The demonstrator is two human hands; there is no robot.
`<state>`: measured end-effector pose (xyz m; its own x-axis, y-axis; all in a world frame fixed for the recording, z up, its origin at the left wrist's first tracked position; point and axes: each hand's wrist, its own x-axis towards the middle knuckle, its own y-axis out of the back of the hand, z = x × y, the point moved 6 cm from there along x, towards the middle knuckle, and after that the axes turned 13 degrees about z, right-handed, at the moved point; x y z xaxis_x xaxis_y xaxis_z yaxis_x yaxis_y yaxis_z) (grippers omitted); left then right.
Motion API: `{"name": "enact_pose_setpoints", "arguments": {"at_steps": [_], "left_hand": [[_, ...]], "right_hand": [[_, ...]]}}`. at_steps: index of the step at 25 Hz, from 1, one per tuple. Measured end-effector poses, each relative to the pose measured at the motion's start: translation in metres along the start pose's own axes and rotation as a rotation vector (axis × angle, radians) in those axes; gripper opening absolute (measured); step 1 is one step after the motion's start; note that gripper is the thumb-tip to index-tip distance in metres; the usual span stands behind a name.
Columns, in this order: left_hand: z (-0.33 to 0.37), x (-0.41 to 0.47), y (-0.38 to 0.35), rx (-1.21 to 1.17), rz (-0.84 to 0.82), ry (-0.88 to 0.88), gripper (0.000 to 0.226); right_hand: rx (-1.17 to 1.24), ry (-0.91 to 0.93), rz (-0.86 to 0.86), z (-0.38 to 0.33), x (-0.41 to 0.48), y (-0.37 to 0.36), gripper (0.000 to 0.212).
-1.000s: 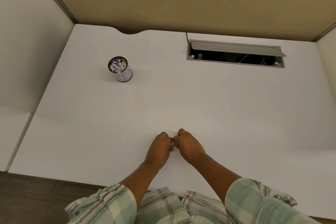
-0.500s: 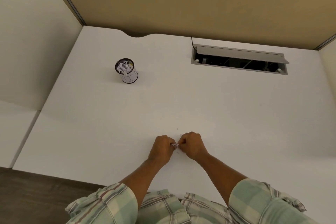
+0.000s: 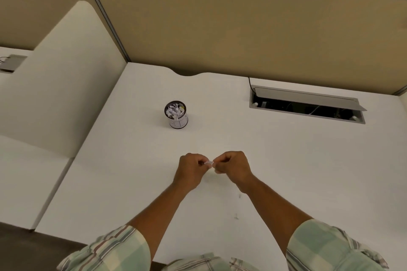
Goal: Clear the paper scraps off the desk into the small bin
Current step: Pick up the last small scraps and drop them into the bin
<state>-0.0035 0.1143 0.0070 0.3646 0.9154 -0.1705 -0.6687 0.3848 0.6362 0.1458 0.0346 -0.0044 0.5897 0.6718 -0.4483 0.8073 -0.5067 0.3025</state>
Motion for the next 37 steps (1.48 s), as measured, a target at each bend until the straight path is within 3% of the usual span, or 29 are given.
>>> {"name": "enact_pose_setpoints", "arguments": {"at_steps": [9,14,21,28,31,37], "left_hand": [[0.009,0.133,0.110,0.035,0.204,-0.131,0.015],[-0.007,0.191,0.121,0.127,0.205,-0.036,0.013],[-0.022,0.218,0.118,0.241,0.153,-0.047,0.015],[-0.022,0.215,0.127,0.278,0.202,-0.113,0.010],[-0.020,0.207,0.126,0.250,0.237,-0.093,0.017],[0.000,0.158,0.111,0.045,0.353,-0.235,0.014]], "right_hand": [[-0.027,0.136,0.073,-0.140,0.083,-0.085,0.007],[-0.316,0.253,0.114,-0.171,0.126,-0.126,0.011],[-0.668,0.379,0.085,-0.177,0.148,-0.149,0.024],[-0.485,0.342,0.194,-0.171,0.143,-0.137,0.024],[-0.356,0.319,0.187,-0.167,0.137,-0.127,0.020],[-0.316,0.323,0.203,-0.132,0.122,-0.079,0.014]]}}
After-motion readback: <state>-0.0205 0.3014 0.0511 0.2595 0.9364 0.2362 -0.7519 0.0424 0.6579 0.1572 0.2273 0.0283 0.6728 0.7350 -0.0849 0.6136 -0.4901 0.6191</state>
